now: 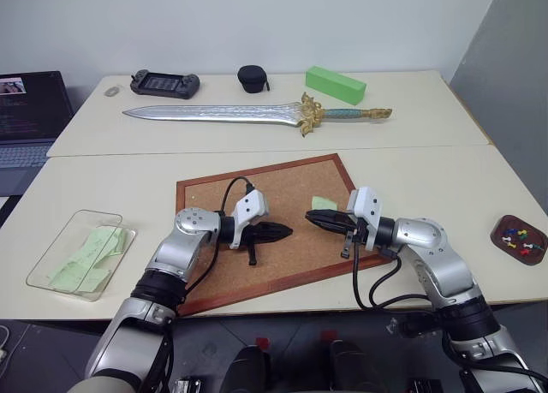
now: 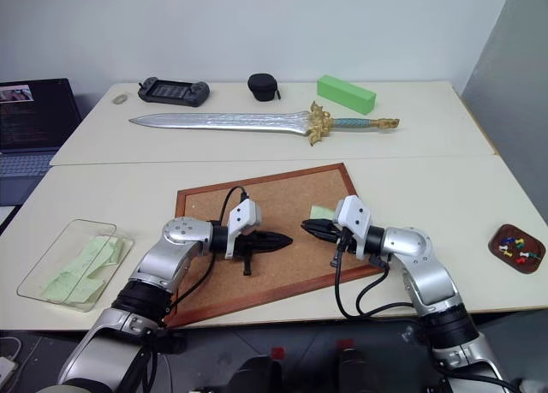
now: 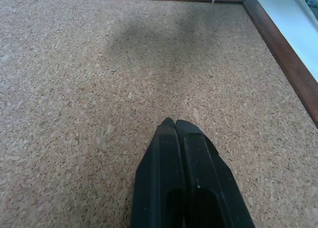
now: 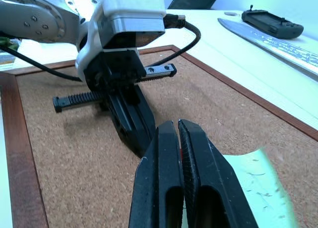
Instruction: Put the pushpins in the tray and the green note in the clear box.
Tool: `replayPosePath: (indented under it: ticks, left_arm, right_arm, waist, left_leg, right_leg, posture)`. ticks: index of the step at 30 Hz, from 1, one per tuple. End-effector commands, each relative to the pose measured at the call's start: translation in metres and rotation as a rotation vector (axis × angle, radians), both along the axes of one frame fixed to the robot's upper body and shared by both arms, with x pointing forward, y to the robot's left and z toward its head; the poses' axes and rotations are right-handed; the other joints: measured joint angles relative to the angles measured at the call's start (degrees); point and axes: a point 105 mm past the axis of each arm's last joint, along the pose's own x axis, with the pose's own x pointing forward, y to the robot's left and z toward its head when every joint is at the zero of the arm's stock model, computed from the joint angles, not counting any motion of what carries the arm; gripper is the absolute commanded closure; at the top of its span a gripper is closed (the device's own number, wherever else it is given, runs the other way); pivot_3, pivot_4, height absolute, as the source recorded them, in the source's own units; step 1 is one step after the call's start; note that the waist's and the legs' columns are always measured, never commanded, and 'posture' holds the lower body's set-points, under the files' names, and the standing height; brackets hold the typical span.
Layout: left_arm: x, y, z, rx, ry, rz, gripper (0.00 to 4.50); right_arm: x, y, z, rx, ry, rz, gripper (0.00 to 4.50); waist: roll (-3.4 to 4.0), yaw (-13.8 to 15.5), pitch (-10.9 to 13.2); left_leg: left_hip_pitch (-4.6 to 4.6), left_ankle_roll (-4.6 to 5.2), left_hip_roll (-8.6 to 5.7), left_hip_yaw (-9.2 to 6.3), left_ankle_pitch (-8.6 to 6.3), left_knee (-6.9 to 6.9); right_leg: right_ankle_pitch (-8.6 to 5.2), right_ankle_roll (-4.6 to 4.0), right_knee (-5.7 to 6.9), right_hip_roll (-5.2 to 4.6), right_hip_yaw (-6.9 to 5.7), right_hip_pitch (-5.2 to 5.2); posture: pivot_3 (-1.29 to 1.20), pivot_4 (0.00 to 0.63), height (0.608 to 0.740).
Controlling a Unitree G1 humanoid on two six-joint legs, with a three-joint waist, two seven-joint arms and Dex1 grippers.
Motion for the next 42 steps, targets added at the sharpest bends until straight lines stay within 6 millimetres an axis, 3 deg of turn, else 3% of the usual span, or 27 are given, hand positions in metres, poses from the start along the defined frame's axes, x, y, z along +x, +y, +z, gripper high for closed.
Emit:
replayPosePath:
  ticks: [1, 8, 12, 15, 21, 25, 37, 42]
  left_arm:
    - [0.006, -0.002, 0.004, -0.071, 0.079, 0.072, 4.5]
    - [0.013, 0.003, 0.059, -0.432, 0.45, 0.163, 3.37]
    - [0.013, 0.012, 0.069, -0.51, 0.594, 0.208, 2.71]
    - [0.007, 0.007, 0.072, -0.539, 0.692, 0.202, 2.14]
    - [-0.004, -0.015, 0.081, -0.624, 0.879, 0.136, 2.14]
    - [-0.004, -0.018, 0.086, -0.673, 0.934, 0.137, 2.14]
    - [-0.024, -0.033, 0.067, -0.535, 0.927, 0.085, 2.14]
    - [-0.018, -0.021, 0.064, -0.51, 0.874, 0.118, 2.14]
  right_arm:
    - [0.001, -0.002, 0.017, -0.014, -0.096, 0.011, 4.48]
    - [0.003, -0.012, 0.026, -0.133, -0.263, 0.018, 4.5]
    - [0.0, -0.015, 0.025, -0.188, -0.376, 0.024, 4.5]
    - [-0.002, -0.013, 0.024, -0.209, -0.44, 0.03, 4.5]
    - [-0.009, 0.0, 0.019, -0.285, -0.598, 0.109, 4.5]
    - [-0.015, 0.009, 0.015, -0.317, -0.704, 0.172, 4.5]
    - [-0.028, 0.029, 0.024, -0.3, -0.854, 0.263, 4.5]
    - [-0.025, 0.024, 0.024, -0.297, -0.834, 0.241, 4.5]
  waist:
    - [0.0, 0.1, 0.0]
    - [-0.2, -0.1, 0.1]
    - [-0.24, -0.2, 0.2]
    - [-0.25, -0.6, 0.2]
    - [-0.26, -0.4, 0.2]
    - [-0.29, -0.5, 0.2]
    - [-0.29, -0.4, 0.2]
    - [-0.3, -0.4, 0.2]
  left_leg:
    - [0.0, 0.0, 0.0, 0.0, 0.0, 0.0]
    - [-0.09, 0.0, -0.01, -0.02, 0.0, 0.04]
    - [-0.16, 0.0, 0.03, -0.08, 0.0, 0.02]
    - [-0.15, -0.02, 0.03, -0.02, 0.01, -0.01]
    - [-0.16, -0.12, 0.05, -0.02, 0.06, 0.03]
    - [-0.14, -0.28, 0.04, 0.02, 0.16, 0.04]
    - [-0.13, -0.47, 0.05, 0.0, 0.26, 0.03]
    - [-0.13, -0.48, 0.04, -0.01, 0.26, -0.01]
  right_leg:
    - [0.0, 0.0, 0.0, -0.01, 0.01, 0.0]
    - [0.0, 0.01, 0.05, 0.01, -0.03, -0.07]
    - [0.0, 0.0, 0.06, 0.06, -0.07, -0.17]
    - [0.0, 0.0, 0.05, 0.01, -0.02, -0.19]
    - [0.0, 0.0, 0.04, -0.1, 0.01, -0.18]
    - [0.0, 0.01, 0.05, -0.11, 0.04, -0.18]
    - [0.01, 0.0, 0.05, -0.17, 0.07, -0.17]
    - [0.01, -0.01, 0.04, -0.15, 0.06, -0.18]
  posture:
    - [0.0, 0.15, 0.74]
    - [0.0, 0.15, 0.74]
    - [0.0, 0.15, 0.74]
    - [0.0, 0.15, 0.74]
    - [0.0, 0.15, 0.74]
    - [0.0, 0.15, 0.74]
    - [0.0, 0.15, 0.74]
    - [0.0, 0.15, 0.74]
